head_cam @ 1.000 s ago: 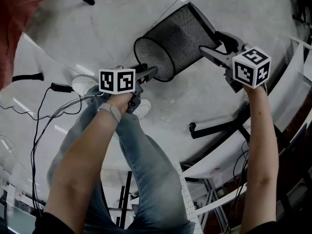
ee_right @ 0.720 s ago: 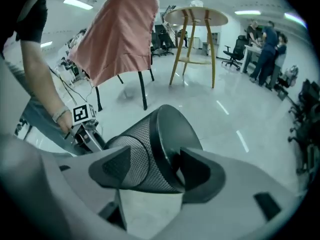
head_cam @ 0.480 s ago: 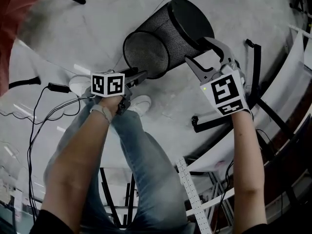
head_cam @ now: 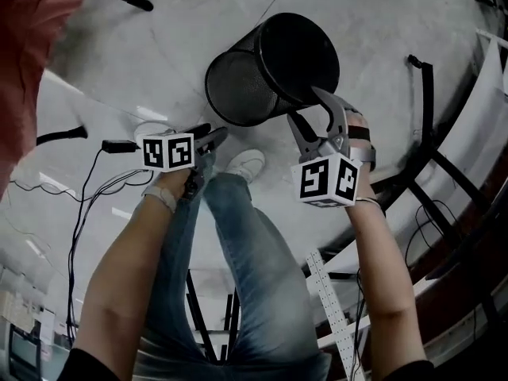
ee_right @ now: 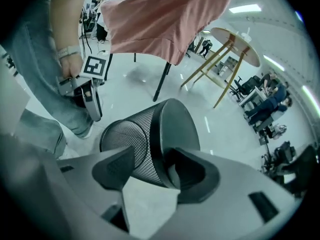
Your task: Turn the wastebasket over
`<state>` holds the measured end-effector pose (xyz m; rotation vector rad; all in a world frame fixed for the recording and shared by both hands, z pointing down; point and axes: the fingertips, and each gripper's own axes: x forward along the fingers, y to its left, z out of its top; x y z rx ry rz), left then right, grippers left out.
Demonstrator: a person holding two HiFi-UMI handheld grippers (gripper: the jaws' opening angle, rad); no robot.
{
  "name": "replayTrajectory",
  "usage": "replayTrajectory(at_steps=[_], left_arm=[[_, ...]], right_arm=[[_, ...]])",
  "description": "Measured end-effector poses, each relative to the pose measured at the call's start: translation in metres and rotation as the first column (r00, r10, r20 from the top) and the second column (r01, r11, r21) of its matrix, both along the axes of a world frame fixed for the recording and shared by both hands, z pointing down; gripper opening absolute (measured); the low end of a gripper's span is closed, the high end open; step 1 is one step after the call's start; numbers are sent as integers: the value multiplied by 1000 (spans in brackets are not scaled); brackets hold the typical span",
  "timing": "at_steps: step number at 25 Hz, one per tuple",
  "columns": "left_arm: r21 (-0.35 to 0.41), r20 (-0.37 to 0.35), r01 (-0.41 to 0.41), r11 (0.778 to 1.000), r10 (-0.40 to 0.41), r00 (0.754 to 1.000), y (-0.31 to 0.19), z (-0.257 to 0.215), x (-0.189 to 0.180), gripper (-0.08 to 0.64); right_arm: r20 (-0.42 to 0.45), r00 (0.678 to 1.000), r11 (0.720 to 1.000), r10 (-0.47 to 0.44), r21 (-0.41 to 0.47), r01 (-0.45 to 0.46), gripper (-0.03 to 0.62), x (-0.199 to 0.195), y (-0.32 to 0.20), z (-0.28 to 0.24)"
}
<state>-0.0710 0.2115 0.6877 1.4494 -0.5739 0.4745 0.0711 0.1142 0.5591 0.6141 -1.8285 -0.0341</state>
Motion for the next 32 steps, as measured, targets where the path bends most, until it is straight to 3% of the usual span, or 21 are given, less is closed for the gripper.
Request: replayTrajectory(at_steps=[5,9,13,14,15,25,32], left_arm=[[72,53,35,997,-38,998,-10,-41,-52,236],[89,69,57,994,-63,996,-11,-54,-78,236],[99,79,87,991,-95,992,-12,-55,-94,236],[100,76,99,990,-107,991,-13,-55,-96,236],[102,73,109,989,-117,990,-13,-55,-97,236],[110,61,141,984,-148,987,-6,-57,-104,236],[172,42,119,978,-128,991,-21,-90,-93,236]], right_arm=[[-42,998,997,-39,60,41,239,-40,12,0],[-93,994,995,-65,71,71,216,-63,19,9],[-167,983,993,-72,79,86,85,-69,28,31],[-179,982,992,-59,98,77,21,-68,27,34],[-181,982,991,-45,114,66,12,-67,25,35],[-191,979,986,-68,137,95,11,-69,18,37],[-148,989,994,-25,100,40,12,-66,13,27]])
